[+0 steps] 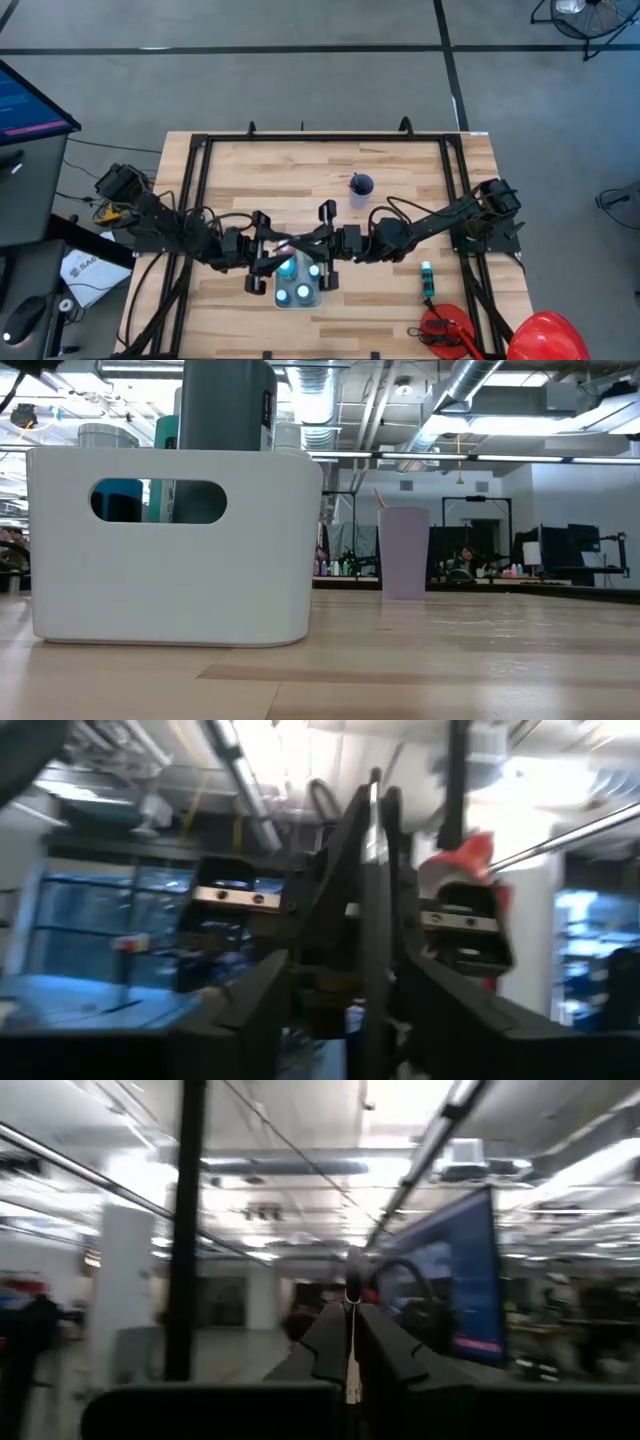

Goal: Pick & Place Paint Supplies
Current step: Put the silver paint brush into the violet cup

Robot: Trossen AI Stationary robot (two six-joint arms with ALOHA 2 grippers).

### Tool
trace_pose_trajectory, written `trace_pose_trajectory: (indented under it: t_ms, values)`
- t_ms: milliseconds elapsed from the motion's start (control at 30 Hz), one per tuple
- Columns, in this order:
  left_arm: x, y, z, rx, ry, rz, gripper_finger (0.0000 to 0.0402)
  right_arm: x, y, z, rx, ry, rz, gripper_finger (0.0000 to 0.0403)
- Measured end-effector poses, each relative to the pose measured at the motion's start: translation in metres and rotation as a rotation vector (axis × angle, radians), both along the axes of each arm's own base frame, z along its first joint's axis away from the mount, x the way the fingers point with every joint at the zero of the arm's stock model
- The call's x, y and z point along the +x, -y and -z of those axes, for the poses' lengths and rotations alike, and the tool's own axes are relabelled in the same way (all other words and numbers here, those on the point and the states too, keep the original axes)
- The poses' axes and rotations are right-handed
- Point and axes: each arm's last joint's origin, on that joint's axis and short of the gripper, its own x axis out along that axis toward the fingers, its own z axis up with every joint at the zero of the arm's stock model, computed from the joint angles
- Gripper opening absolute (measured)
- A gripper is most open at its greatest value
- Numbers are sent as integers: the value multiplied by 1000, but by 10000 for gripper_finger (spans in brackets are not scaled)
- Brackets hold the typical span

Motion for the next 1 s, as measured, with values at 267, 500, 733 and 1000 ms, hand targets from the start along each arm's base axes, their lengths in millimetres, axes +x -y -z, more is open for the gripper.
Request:
trace_pose_trajectory:
  t_ms: [267, 500, 733, 1000]
  values:
    - [-20, 2, -15, 37, -128, -127, 303, -23, 1, -26, -53, -131, 252, 1]
    - [-26, 3, -18, 34, -153, -141, 324, -43, 16, -38, -77, -355, 482, 1]
    - [-25, 1, -19, 32, -152, -146, 311, -44, 37, -29, -56, -509, 630, 0]
    - [-26, 2, -18, 35, -154, -142, 306, -57, 72, 11, 29, -539, 725, 0]
